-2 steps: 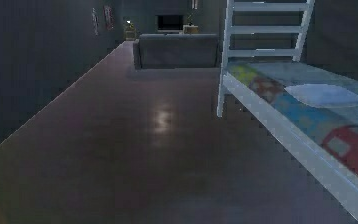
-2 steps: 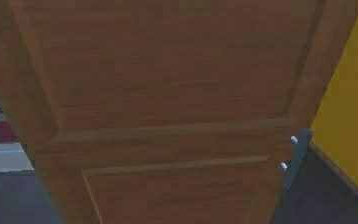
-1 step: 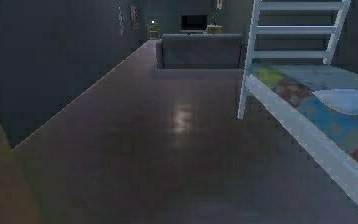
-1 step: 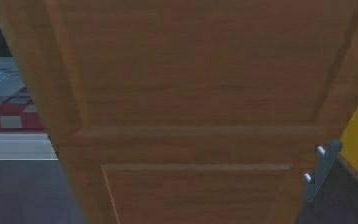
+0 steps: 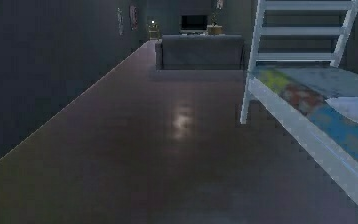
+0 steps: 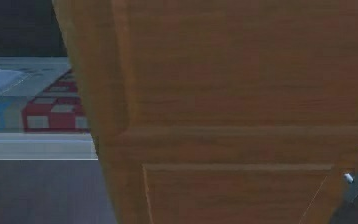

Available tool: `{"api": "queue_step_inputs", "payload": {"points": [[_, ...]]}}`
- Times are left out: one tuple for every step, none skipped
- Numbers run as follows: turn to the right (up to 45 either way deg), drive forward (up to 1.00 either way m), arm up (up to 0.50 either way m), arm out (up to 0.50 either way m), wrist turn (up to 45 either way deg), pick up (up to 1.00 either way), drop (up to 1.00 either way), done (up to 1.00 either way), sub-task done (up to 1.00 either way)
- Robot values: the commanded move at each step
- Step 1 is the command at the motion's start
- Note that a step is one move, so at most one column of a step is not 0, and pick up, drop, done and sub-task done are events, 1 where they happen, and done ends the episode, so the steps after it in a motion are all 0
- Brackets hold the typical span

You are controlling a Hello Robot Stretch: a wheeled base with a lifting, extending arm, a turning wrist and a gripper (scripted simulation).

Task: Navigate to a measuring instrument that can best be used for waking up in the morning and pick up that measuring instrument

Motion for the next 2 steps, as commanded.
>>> {"api": "queue_step_inputs", "payload": {"points": [[-9.0,0.00,0.00,0.00,0.0,0.00,0.00,0.00,0.00],[0.0,1.00,0.00,0.00,0.0,0.00,0.00,0.00,0.00]]}}
